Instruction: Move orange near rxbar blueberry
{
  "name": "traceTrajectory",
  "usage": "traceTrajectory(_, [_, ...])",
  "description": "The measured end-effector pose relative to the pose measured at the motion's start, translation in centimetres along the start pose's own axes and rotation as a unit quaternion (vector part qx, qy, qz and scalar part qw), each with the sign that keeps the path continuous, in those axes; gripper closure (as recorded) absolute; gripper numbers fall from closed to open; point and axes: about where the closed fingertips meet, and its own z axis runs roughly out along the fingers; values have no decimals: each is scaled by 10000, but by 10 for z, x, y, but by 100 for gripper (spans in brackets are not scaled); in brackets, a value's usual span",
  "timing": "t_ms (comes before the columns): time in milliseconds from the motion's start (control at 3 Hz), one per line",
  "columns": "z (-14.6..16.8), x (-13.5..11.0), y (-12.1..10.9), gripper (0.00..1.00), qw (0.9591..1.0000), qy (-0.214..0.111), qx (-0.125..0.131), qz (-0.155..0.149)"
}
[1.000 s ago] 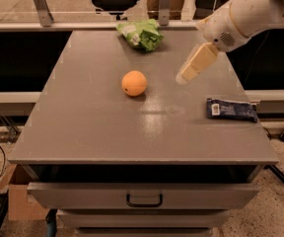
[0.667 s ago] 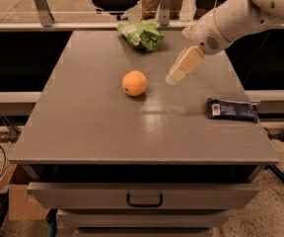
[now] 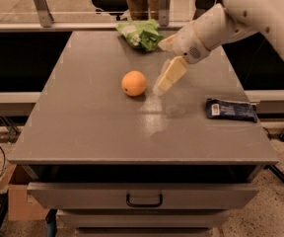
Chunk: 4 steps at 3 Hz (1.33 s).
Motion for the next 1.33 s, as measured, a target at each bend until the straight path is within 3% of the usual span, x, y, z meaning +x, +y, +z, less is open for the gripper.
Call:
traceTrajectory(667, [52, -15, 5, 0, 9975, -142, -511, -475])
traceTrajectory(1000, [69, -19, 6, 12, 9958, -107, -720, -549])
traceTrajectory(1333, [76, -20, 9, 35, 9943, -63, -876, -598])
